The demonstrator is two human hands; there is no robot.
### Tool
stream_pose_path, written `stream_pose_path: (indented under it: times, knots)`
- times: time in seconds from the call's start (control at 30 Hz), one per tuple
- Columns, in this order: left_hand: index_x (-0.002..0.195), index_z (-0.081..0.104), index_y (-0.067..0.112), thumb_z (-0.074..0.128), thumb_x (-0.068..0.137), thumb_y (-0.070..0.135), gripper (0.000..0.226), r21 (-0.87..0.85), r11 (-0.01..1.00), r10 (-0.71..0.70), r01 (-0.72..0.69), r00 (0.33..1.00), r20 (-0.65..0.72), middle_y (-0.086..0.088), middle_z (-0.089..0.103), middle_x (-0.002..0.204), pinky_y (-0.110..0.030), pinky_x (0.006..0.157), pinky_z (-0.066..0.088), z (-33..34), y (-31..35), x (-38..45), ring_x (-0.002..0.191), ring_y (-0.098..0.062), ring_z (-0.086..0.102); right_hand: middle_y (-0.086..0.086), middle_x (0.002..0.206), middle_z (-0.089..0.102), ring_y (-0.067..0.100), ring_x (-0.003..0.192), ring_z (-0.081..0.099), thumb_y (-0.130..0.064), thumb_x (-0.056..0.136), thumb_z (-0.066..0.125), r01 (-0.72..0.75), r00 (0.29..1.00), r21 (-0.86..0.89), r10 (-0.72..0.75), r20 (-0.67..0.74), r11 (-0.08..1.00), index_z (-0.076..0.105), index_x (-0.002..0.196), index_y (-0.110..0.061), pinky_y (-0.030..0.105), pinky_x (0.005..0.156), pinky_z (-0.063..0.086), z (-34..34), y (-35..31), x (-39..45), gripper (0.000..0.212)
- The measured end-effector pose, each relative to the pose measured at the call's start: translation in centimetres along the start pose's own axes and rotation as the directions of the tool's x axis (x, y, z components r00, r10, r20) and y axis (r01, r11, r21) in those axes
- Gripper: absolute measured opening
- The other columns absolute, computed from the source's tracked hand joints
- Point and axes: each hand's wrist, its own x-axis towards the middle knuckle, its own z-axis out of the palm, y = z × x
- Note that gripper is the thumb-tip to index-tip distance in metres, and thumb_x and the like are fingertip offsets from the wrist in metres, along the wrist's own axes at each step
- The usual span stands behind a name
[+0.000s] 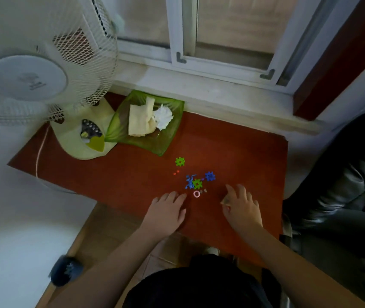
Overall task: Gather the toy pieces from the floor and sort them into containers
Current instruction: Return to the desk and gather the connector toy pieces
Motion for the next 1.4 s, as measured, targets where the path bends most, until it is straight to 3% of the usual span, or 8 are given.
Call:
stream_pose_path:
  times: [0.33, 0.5, 0.67, 0.83, 0.93, 1.1, 1.23, 1.4]
  knots:
    - [0.142, 0.035, 0.027, 0.037, 0.092, 0.046, 0.053, -0.028, 0.999, -0.031, 0.033, 0.997, 0.069, 0.0, 0.046, 0.136, -0.038, 0.089, 0.04, 1.1, 0.5, 3.3, 0.12, -0.022, 0.047, 0.003, 0.134, 0.044, 0.021, 0.114, 0.051, -0.039, 0.097, 0.042, 0.047, 0.997, -0.047, -0.044, 0.056, 0.998, 0.032, 0.143, -0.023, 0.033, 0.09, 0.048, 1.4, 1.2, 2.5, 0.049]
    - [0.143, 0.03, 0.03, 0.042, 0.091, 0.046, 0.056, -0.08, 0.995, 0.066, -0.058, 0.993, 0.1, 0.0, 0.044, 0.137, -0.038, 0.089, 0.039, 1.9, 0.0, 4.7, 0.121, -0.022, 0.046, 0.003, 0.119, 0.052, 0.021, 0.1, 0.058, -0.034, 0.094, 0.053, -0.029, 0.993, 0.202, 0.004, 0.122, 0.979, 0.049, 0.125, -0.02, 0.033, 0.082, 0.051, 1.2, 1.1, 3.0, 0.033]
    - [0.15, 0.014, 0.035, 0.058, 0.086, 0.049, 0.079, -0.33, 0.92, 0.265, -0.212, 0.956, 0.126, -0.001, 0.029, 0.152, -0.042, 0.103, 0.039, 1.2, -0.4, 5.9, 0.133, -0.023, 0.037, -0.013, 0.085, 0.064, 0.0, 0.075, 0.059, -0.037, 0.08, 0.075, -0.285, 0.956, 0.686, 0.143, 0.257, 0.669, 0.056, 0.109, -0.022, 0.009, 0.063, 0.043, -0.1, -1.9, 3.2, 0.038]
    - [0.15, 0.018, 0.033, 0.066, 0.082, 0.048, 0.084, -0.422, 0.841, 0.421, -0.338, 0.899, 0.119, 0.003, 0.028, 0.153, -0.03, 0.104, 0.033, 1.4, -1.2, 6.5, 0.133, -0.017, 0.035, 0.016, 0.097, 0.071, 0.026, 0.085, 0.069, -0.009, 0.084, 0.066, -0.476, 0.879, 0.854, 0.093, 0.467, 0.211, 0.055, 0.118, -0.007, 0.039, 0.082, 0.056, 0.2, -5.7, 2.8, 0.035]
    - [0.142, 0.039, 0.022, 0.061, 0.089, 0.039, 0.06, -0.488, 0.819, 0.388, -0.303, 0.918, 0.082, 0.0, 0.048, 0.136, -0.023, 0.094, 0.037, 1.5, -1.9, 6.9, 0.12, -0.017, 0.049, 0.017, 0.105, 0.069, 0.023, 0.089, 0.066, -0.01, 0.09, 0.059, -0.499, 0.866, 0.857, 0.123, 0.485, 0.132, 0.06, 0.116, -0.009, 0.033, 0.077, 0.054, 0.1, -6.7, 2.7, 0.027]
    - [0.112, 0.058, 0.015, 0.056, 0.091, 0.023, 0.023, -0.476, 0.842, 0.315, -0.251, 0.947, 0.058, -0.002, 0.057, 0.105, -0.021, 0.072, 0.034, 1.7, -3.4, 7.5, 0.094, -0.02, 0.058, 0.003, 0.1, 0.073, 0.016, 0.088, 0.069, -0.022, 0.094, 0.055, -0.521, 0.85, 0.829, 0.21, 0.483, 0.203, 0.064, 0.106, -0.021, 0.031, 0.074, 0.054, 0.7, -6.2, 3.3, 0.014]
    - [0.104, 0.057, 0.014, 0.046, 0.084, 0.0, 0.026, -0.496, 0.846, 0.249, -0.198, 0.968, 0.038, -0.001, 0.056, 0.105, -0.026, 0.078, 0.039, 2.4, -4.0, 7.8, 0.096, -0.021, 0.056, -0.011, 0.092, 0.066, 0.002, 0.053, 0.057, -0.031, 0.093, 0.057, -0.435, 0.9, 0.693, 0.309, 0.308, 0.575, 0.06, 0.101, -0.034, 0.019, 0.046, 0.044, 1.8, -4.9, 4.1, 0.009]
    - [0.123, 0.053, 0.02, 0.045, 0.097, 0.016, 0.027, -0.411, 0.88, 0.276, -0.236, 0.96, 0.039, -0.004, 0.052, 0.113, -0.03, 0.087, 0.038, 3.6, -2.6, 7.9, 0.103, -0.021, 0.048, -0.007, 0.108, 0.053, 0.009, 0.09, 0.056, -0.03, 0.089, 0.063, -0.302, 0.953, 0.562, 0.254, 0.165, 0.77, 0.058, 0.117, -0.028, 0.021, 0.074, 0.044, 3.6, -4.9, 5.2, 0.029]
